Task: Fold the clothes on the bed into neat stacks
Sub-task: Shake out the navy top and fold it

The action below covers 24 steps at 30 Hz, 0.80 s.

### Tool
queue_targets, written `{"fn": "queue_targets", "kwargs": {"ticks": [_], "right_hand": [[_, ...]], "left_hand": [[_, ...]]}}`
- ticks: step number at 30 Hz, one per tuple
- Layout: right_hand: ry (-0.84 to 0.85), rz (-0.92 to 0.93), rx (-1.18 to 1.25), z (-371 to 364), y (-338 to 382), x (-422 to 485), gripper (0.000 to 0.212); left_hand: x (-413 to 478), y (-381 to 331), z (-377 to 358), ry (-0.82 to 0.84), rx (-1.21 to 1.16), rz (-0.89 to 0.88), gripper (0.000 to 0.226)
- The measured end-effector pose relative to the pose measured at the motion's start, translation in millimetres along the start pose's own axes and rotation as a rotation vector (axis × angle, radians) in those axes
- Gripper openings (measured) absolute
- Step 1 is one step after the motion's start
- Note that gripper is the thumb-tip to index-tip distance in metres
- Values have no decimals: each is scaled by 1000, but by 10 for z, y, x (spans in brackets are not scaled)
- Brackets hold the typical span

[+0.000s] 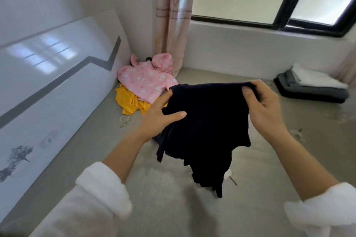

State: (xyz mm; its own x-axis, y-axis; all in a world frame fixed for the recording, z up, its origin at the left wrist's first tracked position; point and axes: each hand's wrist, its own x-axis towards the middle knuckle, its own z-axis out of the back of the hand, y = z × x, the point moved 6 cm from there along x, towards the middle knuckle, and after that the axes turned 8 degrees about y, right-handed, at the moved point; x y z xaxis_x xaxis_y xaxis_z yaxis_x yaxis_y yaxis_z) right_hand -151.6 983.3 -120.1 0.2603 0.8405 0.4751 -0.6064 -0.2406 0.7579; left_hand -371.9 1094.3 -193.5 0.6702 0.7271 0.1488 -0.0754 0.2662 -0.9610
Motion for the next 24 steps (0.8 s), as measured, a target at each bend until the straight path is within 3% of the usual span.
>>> {"fn": "queue_targets", "kwargs": {"ticks": [2,3,7,9,13,14,15,18,24], "right_hand": [[9,34,-39,119,132,58,25],[18,38,-66,170,162,84,24],[45,-170,-233,413,-96,79,13],[126,-365,-288,458,-374,-38,6],[521,-514,-67,-64,-631,-342,78],[616,-529,-11,-249,-661,-415,85],[677,-534,21,-398,-697,-463,78],[657,-502,88,-539,-748,-472,12],[501,-354,246,-425,-539,-206,27]], "left_hand": [[13,100,-206,78,28,21,90],[24,148,-283,74,61,16,94],[133,104,-434,42,178,-84,78],[217,-41,-489,152,153,-116,77],[315,-427,-778,493,251,-176,76],[315,-488,-855,551,285,-179,74],[313,-528,-911,586,319,-182,72],[306,-558,-875,558,360,-192,66],[247,-222,-417,427,164,4,81]]}}
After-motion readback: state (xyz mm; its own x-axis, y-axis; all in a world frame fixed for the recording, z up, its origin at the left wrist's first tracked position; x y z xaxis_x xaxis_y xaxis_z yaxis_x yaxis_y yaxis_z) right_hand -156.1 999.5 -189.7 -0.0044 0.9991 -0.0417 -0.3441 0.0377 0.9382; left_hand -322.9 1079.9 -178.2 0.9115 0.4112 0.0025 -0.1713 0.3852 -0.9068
